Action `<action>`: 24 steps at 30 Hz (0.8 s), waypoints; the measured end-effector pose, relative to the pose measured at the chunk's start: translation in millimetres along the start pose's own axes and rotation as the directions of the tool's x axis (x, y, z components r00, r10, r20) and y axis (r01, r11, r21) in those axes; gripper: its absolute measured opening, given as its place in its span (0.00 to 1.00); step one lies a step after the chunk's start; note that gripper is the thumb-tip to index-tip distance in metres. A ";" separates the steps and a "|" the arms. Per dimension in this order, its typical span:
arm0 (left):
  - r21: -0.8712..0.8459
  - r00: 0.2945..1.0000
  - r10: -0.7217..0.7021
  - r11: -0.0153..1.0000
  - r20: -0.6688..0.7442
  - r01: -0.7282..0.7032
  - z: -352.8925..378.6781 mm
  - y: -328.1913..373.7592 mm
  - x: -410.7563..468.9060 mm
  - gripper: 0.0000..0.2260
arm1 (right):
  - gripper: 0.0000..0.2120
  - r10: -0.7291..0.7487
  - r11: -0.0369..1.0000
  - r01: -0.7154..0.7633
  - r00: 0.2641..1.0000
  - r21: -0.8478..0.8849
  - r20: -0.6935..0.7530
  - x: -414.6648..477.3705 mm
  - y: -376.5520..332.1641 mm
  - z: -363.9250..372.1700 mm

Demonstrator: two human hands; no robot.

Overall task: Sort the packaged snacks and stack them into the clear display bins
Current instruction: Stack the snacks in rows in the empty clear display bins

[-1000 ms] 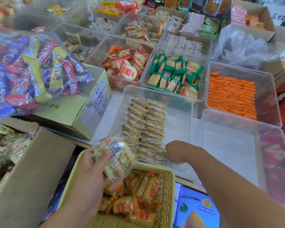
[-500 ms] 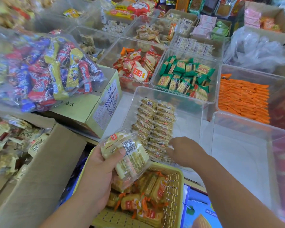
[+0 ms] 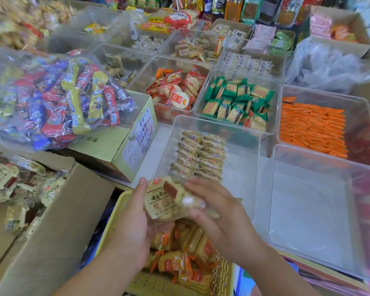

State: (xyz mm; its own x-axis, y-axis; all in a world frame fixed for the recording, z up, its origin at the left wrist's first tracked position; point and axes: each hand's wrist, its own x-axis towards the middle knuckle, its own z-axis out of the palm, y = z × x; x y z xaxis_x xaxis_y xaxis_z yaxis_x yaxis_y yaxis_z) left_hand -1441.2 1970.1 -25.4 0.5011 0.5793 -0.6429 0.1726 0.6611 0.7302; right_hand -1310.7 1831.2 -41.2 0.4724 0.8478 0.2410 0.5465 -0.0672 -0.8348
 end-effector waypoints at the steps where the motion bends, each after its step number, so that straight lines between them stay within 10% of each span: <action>1: 0.025 1.000 0.014 1.000 -0.026 -0.013 -1.0 0.6 -0.7 0.28 | 0.19 0.146 0.971 -0.141 0.989 0.193 -0.009 -1.5 -1.0 -1.9; 4: 0.046 0.999 0.043 0.998 0.004 -0.043 -4.7 2.2 -3.8 0.32 | 0.23 0.503 0.623 -0.463 0.854 0.631 0.130 -3.9 -3.3 -1.7; 9: 0.098 0.984 0.023 0.994 0.175 -0.041 1.2 -0.2 -9.2 0.33 | 0.24 0.629 0.523 -0.557 0.763 0.645 0.149 1.4 -10.1 7.6; 12: 0.128 0.992 0.049 0.990 0.115 -0.064 4.0 -0.8 -8.3 0.34 | 0.25 0.639 0.596 -0.555 0.765 0.580 0.076 0.1 -9.0 6.6; 16: 0.132 0.992 0.117 0.984 0.048 -0.123 0.4 0.0 -4.8 0.34 | 0.28 0.322 0.945 -0.306 0.930 0.113 -0.177 -5.3 -7.9 -5.7; 24: 0.195 0.975 0.219 0.955 0.038 -0.222 7.2 -9.9 -1.2 0.31 | 0.48 0.381 0.913 -0.370 0.924 -0.170 0.040 3.4 -28.9 4.9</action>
State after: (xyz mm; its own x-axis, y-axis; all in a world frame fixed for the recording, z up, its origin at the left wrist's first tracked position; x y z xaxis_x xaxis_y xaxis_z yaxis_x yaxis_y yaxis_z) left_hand -1437.5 1959.4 -30.2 0.5589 0.6913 -0.4579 0.2185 0.4099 0.8856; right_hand -1328.3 1838.6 -18.7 0.6173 0.7782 -0.1155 0.4417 -0.4643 -0.7677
